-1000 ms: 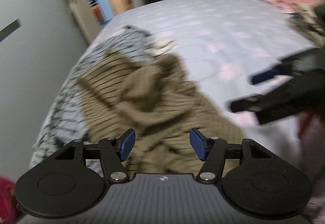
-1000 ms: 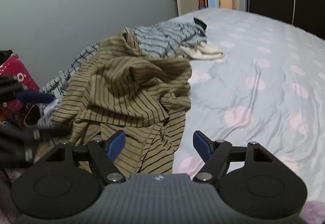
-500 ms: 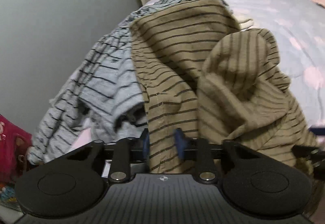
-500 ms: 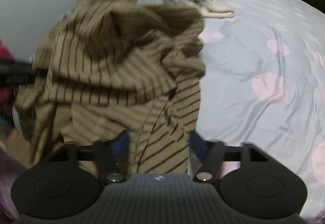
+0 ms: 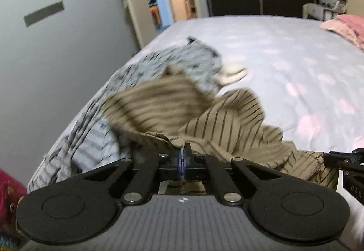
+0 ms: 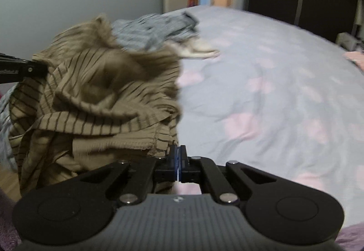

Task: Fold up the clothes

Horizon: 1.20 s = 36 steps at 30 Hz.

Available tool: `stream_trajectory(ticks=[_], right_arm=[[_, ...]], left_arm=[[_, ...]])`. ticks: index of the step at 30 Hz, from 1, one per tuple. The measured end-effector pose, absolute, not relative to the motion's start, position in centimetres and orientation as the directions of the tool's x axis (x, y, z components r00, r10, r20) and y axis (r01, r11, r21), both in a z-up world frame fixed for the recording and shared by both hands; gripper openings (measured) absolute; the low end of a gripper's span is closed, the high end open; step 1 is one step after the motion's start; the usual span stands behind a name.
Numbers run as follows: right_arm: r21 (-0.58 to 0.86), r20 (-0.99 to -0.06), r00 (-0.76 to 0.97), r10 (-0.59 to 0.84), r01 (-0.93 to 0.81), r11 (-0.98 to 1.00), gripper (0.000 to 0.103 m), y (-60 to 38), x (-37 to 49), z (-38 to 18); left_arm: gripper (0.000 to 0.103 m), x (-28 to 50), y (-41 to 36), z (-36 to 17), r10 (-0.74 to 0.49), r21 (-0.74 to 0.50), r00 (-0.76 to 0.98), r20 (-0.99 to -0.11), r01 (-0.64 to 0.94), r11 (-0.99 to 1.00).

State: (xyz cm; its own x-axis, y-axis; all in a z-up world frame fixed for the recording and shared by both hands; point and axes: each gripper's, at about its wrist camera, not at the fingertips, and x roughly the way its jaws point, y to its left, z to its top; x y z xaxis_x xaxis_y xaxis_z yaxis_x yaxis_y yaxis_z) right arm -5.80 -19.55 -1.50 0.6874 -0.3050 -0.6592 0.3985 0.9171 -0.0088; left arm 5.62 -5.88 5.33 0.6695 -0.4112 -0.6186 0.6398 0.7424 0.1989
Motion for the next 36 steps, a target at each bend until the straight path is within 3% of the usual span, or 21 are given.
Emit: stream_trajectory(ticks=[7, 10, 16, 20, 23, 24, 26, 30, 36], right_arm=[[-0.091, -0.612, 0.628, -0.481, 0.548, 0.831, 0.000, -22.7, -10.4, 3.0], [-0.146, -0.585, 0.565, -0.581, 0.631, 0.762, 0.000, -24.7, -13.2, 4.6], [-0.140, -0.669, 0.503, -0.547, 0.637, 0.758, 0.000, -27.8, -18.3, 5.2], [-0.040, -0.716, 0.549, -0.431, 0.584, 0.811, 0.009, -27.8, -19.3, 4.3], [0.015, -0.727, 0.586, -0.358, 0.534, 0.845, 0.032, -26.6, -18.8, 3.6], [0.032, -0.722, 0.606, -0.334, 0.512, 0.859, 0.033, -26.2, -18.3, 3.3], [0.065, -0.710, 0.640, -0.294, 0.475, 0.878, 0.037, -25.5, -17.0, 2.6], [0.168, -0.700, 0.684, -0.206, 0.438, 0.883, 0.045, -25.1, -14.0, 0.2], [0.151, -0.709, 0.679, -0.188, 0.407, 0.901, 0.053, -25.3, -10.1, -2.4]], left_arm=[[0.000, 1.9, -8.6, 8.3, -0.568, 0.142, 0.597, -0.567, 0.749, 0.647], [0.000, 0.3, -9.8, 8.1, -0.618, 0.114, 0.527, -0.584, 0.807, 0.580], [0.000, -2.7, -11.8, 5.4, -0.628, 0.128, 0.409, -0.662, 0.887, 0.443], [0.000, -2.7, -12.1, 4.1, -0.602, 0.121, 0.390, -0.697, 0.891, 0.438], [0.001, -2.5, -11.7, 4.3, -0.590, 0.112, 0.405, -0.698, 0.876, 0.469], [0.001, -2.2, -11.8, 4.2, -0.583, 0.112, 0.412, -0.700, 0.870, 0.480], [0.006, -2.0, -11.7, 3.8, -0.566, 0.116, 0.415, -0.712, 0.865, 0.488], [0.030, -1.3, -11.7, 2.8, -0.532, 0.138, 0.435, -0.727, 0.851, 0.507], [0.043, 0.5, -12.3, -0.1, -0.494, 0.068, 0.370, -0.787, 0.847, 0.527]])
